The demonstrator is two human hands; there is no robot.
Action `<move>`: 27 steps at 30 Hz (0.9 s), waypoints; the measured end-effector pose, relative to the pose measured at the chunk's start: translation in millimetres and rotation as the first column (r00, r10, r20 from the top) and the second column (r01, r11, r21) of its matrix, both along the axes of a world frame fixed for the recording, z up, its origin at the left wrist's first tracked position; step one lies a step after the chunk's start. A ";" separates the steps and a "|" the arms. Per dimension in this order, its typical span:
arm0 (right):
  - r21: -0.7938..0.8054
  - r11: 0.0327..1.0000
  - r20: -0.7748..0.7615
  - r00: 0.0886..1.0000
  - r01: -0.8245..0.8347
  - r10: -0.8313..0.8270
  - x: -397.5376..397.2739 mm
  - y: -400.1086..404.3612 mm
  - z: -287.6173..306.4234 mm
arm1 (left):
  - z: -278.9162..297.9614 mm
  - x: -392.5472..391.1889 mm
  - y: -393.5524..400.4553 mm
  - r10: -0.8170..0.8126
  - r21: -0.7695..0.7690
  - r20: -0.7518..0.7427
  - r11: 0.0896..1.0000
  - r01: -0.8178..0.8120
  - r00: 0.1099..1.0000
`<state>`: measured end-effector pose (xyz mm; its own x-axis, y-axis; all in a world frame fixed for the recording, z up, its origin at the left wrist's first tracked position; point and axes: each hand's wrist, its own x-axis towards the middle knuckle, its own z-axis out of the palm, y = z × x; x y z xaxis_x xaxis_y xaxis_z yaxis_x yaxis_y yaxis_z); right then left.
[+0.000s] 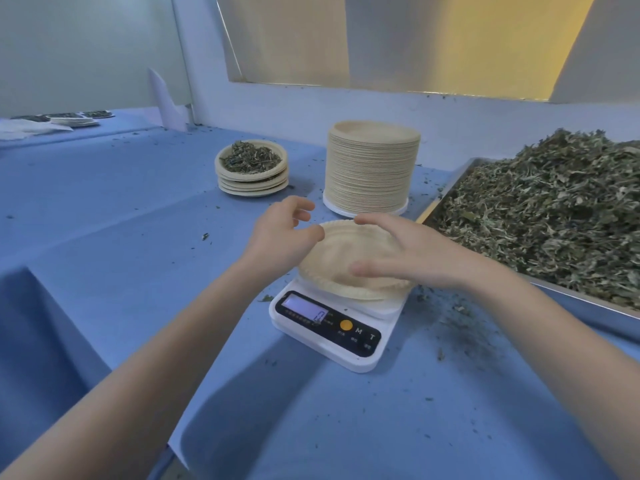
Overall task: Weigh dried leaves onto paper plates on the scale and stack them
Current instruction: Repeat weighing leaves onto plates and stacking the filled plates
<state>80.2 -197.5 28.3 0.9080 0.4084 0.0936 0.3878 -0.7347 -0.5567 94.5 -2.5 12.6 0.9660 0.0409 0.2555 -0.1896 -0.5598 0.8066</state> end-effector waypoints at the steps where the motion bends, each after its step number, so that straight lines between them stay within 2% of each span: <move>1: -0.070 0.997 -0.024 0.999 -0.027 0.026 -3.1 -1.6 0.5 | -0.3 -0.3 -0.4 -0.001 0.003 0.006 1.000 0.001 1.000; 4: -0.332 0.938 -0.046 0.995 -0.100 0.090 -9.0 -6.8 -2.6 | -1.4 -0.9 -2.0 -0.005 0.007 0.031 1.000 0.005 0.999; 7: -0.434 0.892 -0.003 0.990 -0.128 0.141 -10.3 -9.6 -7.9 | -2.4 -2.0 -3.9 -0.009 0.005 0.075 1.000 0.009 0.997; 12: -0.319 0.943 0.006 0.995 -0.093 0.100 -10.8 -16.1 2.3 | 4.2 -0.9 -18.3 -0.025 0.054 0.169 0.998 0.016 0.985; 16: -0.235 0.970 0.080 0.993 -0.068 0.089 -8.1 -31.7 19.2 | 22.3 8.8 -64.9 -0.176 0.207 0.247 0.970 0.126 0.953; 20: -0.179 0.984 0.103 0.995 0.011 0.007 -5.1 -66.8 29.8 | 36.0 22.9 -124.2 -0.341 0.351 0.204 0.900 0.256 0.918; 23: -0.133 0.989 0.081 0.995 0.068 -0.058 -5.0 -105.8 30.6 | 36.5 33.8 -164.0 -0.407 0.373 0.173 0.870 0.323 0.897; 27: -0.112 0.982 0.024 0.989 0.149 -0.147 -2.7 -162.0 25.8 | 30.8 52.9 -215.6 -0.484 0.486 -0.020 0.760 0.431 0.875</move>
